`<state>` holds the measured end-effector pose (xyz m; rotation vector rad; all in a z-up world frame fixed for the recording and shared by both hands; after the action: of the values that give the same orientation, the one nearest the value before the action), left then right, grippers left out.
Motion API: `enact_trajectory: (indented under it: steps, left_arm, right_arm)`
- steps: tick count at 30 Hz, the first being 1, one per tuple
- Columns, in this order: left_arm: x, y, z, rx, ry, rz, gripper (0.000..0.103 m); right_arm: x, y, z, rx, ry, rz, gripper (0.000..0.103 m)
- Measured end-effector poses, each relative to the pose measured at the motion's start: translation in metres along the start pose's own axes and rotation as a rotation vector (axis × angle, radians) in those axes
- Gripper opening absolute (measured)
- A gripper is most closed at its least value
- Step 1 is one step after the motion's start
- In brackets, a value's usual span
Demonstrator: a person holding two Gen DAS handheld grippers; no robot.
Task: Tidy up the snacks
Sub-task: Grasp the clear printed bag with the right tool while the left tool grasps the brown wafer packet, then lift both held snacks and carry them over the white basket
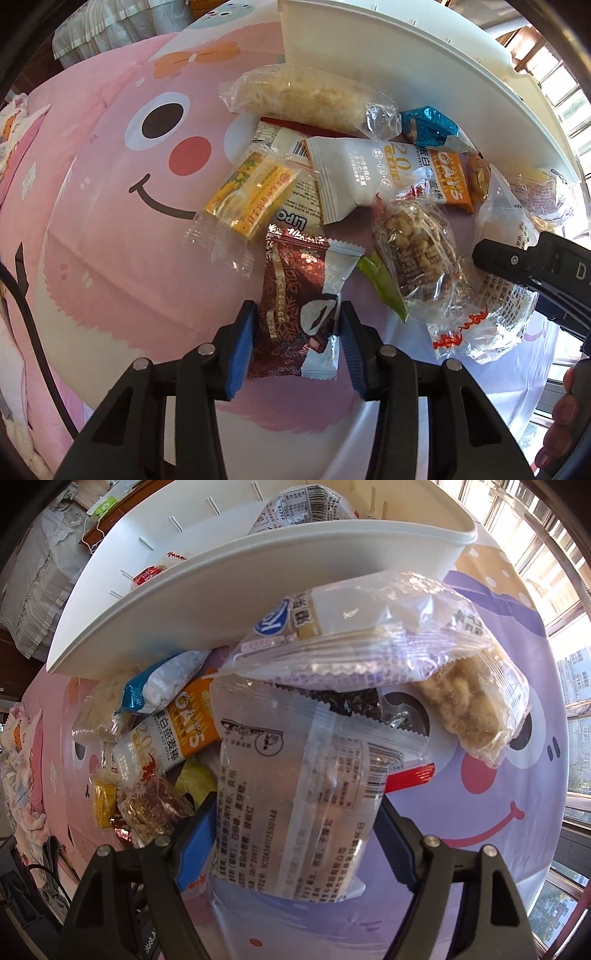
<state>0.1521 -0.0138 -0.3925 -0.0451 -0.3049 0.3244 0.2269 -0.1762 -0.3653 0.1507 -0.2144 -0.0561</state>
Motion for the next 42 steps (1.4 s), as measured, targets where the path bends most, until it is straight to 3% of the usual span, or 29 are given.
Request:
enact_trajectory:
  steps: [8, 16, 29, 42]
  left_arm:
    - [-0.015, 0.006, 0.004, -0.034, -0.005, 0.034, 0.035]
    - [-0.024, -0.003, 0.020, -0.040, -0.022, 0.018, 0.033]
    - [-0.003, 0.002, 0.073, -0.028, -0.055, -0.047, 0.033]
    - [0.047, -0.001, 0.144, -0.046, -0.156, -0.099, 0.034]
  right_arm:
    - [-0.002, 0.010, -0.001, 0.015, 0.003, 0.025, 0.075]
    - [-0.008, 0.009, 0.007, 0.039, 0.008, 0.036, 0.070]
    - [-0.019, 0.014, 0.044, 0.148, 0.050, 0.079, 0.069]
    - [0.003, 0.051, 0.099, 0.269, -0.134, 0.167, 0.069]
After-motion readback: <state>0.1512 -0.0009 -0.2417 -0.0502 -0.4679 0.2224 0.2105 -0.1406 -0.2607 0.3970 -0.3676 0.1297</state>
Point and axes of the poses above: each gripper's, at about its wrist camera, not at the fingertips, and z roughly against the way its jaws point, y to its left, x to its top, the point moved 7 cm from there along -z, roughly the way its jaws point, and after that the axes turned 7 degrees about -y, right-handed, at the moved point
